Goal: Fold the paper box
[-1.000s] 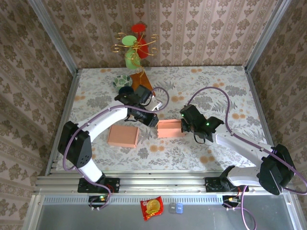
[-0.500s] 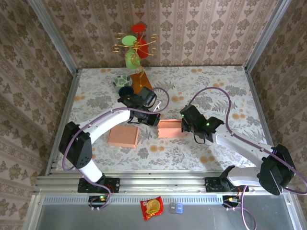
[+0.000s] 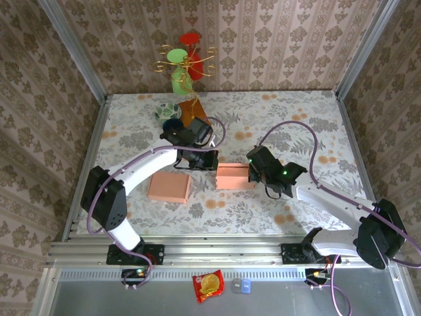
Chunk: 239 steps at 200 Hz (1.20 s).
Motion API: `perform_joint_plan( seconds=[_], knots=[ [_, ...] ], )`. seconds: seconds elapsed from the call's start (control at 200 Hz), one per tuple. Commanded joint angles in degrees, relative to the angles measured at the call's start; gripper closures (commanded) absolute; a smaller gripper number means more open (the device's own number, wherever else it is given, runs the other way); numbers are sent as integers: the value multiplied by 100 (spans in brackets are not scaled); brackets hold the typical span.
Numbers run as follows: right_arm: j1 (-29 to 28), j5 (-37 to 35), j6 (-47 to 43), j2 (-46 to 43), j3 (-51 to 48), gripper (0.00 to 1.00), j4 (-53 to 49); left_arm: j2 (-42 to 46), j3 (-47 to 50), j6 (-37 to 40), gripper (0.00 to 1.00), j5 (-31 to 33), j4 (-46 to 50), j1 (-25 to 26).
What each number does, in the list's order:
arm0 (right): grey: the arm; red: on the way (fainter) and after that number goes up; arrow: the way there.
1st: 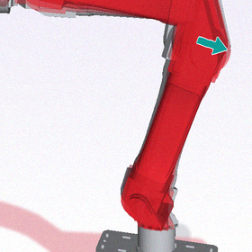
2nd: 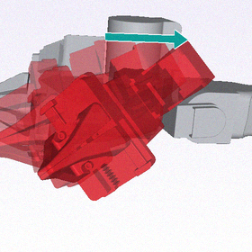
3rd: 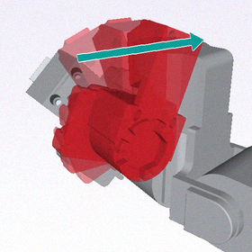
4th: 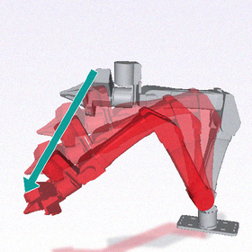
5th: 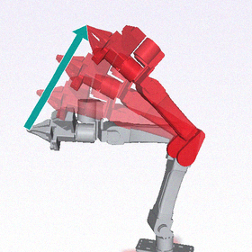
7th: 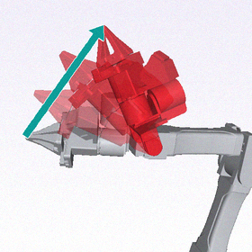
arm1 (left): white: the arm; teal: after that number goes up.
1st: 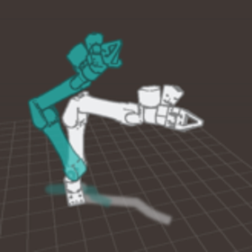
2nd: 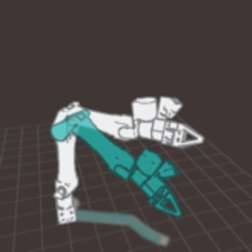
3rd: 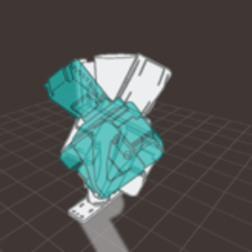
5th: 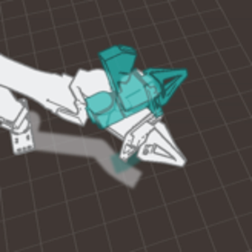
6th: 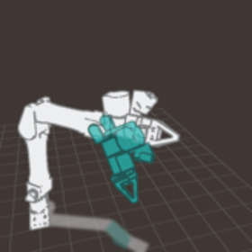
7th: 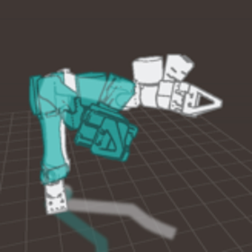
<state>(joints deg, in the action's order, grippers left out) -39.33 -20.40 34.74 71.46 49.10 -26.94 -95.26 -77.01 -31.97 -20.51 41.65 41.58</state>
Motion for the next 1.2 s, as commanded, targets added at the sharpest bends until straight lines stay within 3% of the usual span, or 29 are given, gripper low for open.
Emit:
perform_joint_plan(
  seconds=[0.0,0.555,0.98,1.19],
  knots=[
    [-60,-102,103,-19,-139,100,-101,-238,-251,-183,95,-300,387,-30],
    [-57,-183,94,-5,-169,100,-76,-818,-1175,273,95,-796,1408,-263],
    [-83,-104,67,-174,-390,100,83,-228,72,212,96,-395,-2,-129],
    [-134,-78,68,-268,-557,100,36,-88,419,269,96,-155,-201,-9]
  ],
)
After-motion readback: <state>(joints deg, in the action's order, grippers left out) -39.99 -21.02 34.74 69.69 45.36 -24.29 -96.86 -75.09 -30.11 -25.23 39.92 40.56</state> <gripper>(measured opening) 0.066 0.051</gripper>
